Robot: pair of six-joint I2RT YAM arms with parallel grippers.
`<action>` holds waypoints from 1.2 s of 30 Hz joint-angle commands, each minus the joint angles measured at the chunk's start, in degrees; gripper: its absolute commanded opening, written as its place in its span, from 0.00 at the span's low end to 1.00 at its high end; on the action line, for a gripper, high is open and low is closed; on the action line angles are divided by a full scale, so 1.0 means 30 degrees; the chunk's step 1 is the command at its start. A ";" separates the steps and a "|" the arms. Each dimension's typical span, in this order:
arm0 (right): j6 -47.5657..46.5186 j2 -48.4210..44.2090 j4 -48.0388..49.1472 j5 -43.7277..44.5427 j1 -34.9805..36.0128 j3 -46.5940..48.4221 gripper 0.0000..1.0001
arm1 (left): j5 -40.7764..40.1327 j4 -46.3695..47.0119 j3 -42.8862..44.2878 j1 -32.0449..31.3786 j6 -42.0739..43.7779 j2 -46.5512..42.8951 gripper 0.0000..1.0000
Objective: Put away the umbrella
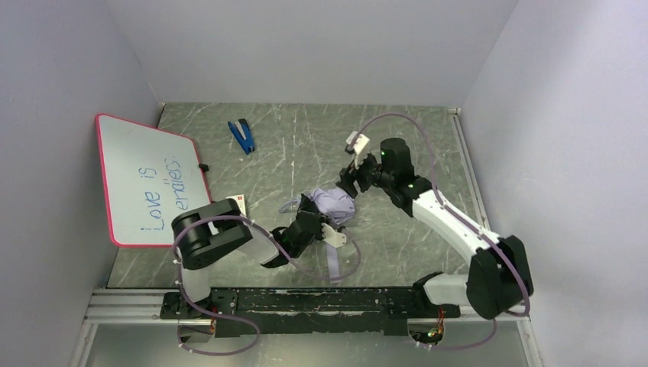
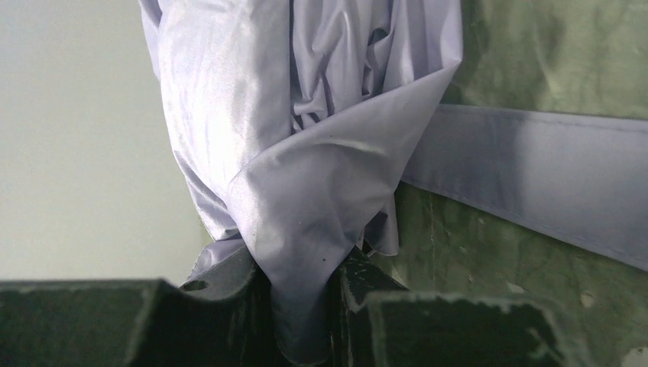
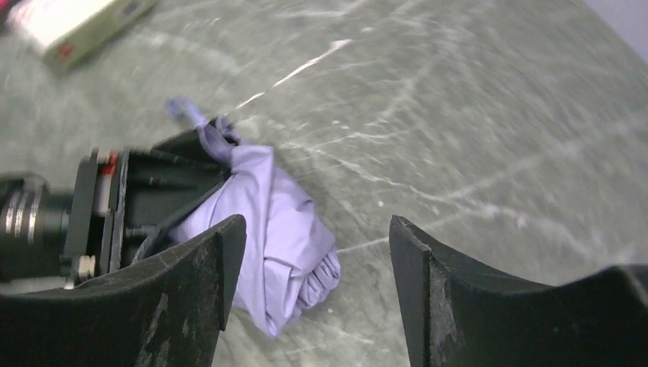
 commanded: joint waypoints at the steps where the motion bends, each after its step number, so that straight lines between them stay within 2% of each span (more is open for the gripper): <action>1: -0.8987 0.2010 -0.3559 -0.7089 -0.0112 0.2112 0.73 | -0.2001 0.4270 -0.1719 -0.0551 0.3237 0.1999 0.05; 6: -1.1777 0.5128 -0.7819 -0.8058 -0.0169 0.5030 0.74 | -0.2860 0.7222 -0.2008 -0.1160 0.4738 0.3709 0.05; 11: -1.3693 0.6897 -1.0099 -0.8522 0.0048 0.6486 0.74 | -0.2876 0.7486 -0.2087 -0.1398 0.4966 0.4083 0.05; 20: -1.5136 0.8301 -1.1497 -0.6987 0.0633 0.6663 0.75 | -0.2758 0.7164 -0.2044 -0.1497 0.4935 0.4016 0.05; 31: -1.5433 1.1291 -1.1466 -0.4281 0.1293 0.7189 0.75 | -0.2796 0.7451 -0.2248 -0.1810 0.4967 0.3982 0.05; 36: -1.5339 1.2419 -1.1561 -0.3215 0.1436 0.6953 0.72 | -0.2896 0.7556 -0.2235 -0.1942 0.4776 0.3802 0.05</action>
